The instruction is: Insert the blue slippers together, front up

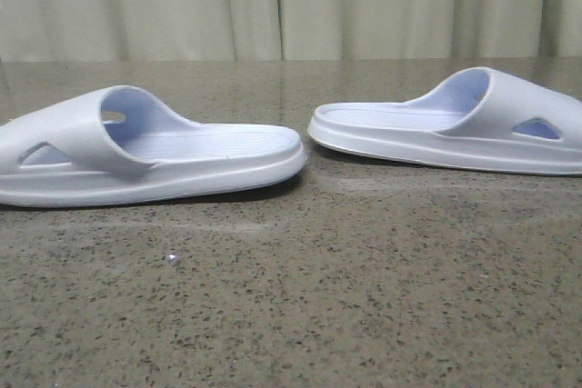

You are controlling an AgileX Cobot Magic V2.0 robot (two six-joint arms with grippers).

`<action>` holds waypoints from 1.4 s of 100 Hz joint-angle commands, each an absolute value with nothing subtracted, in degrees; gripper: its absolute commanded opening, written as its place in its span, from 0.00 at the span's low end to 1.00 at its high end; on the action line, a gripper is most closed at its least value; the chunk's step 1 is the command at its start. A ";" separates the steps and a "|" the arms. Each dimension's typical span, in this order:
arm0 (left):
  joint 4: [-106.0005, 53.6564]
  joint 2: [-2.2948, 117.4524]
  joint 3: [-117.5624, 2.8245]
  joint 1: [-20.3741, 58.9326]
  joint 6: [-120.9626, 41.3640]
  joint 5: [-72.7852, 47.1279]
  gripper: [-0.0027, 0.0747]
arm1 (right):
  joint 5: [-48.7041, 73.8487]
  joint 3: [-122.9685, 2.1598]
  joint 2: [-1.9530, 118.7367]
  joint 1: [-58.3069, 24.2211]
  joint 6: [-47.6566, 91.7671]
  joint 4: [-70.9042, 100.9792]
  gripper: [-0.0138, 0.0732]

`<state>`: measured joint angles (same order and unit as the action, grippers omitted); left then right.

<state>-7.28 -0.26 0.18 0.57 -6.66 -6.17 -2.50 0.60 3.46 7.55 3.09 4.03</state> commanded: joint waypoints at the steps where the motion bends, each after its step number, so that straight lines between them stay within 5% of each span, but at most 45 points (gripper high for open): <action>1: -9.35 -1.98 0.65 0.40 -6.09 -1.69 0.05 | -8.14 1.80 3.99 7.90 3.31 4.90 0.07; 69: -27.86 -1.98 0.65 0.40 -6.09 0.00 0.05 | -11.47 1.80 3.99 7.90 3.21 10.83 0.07; 105: -41.16 -1.29 -1.71 0.40 -6.09 0.94 0.05 | -6.13 0.60 3.99 7.90 2.78 33.88 0.07; 140: -27.19 20.16 -18.35 0.40 -6.09 -9.50 0.05 | 6.09 -13.32 18.40 7.90 2.89 28.38 0.07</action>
<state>-32.38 13.17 -11.83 0.57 -6.54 -8.40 8.07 -8.11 13.31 7.55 2.76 29.82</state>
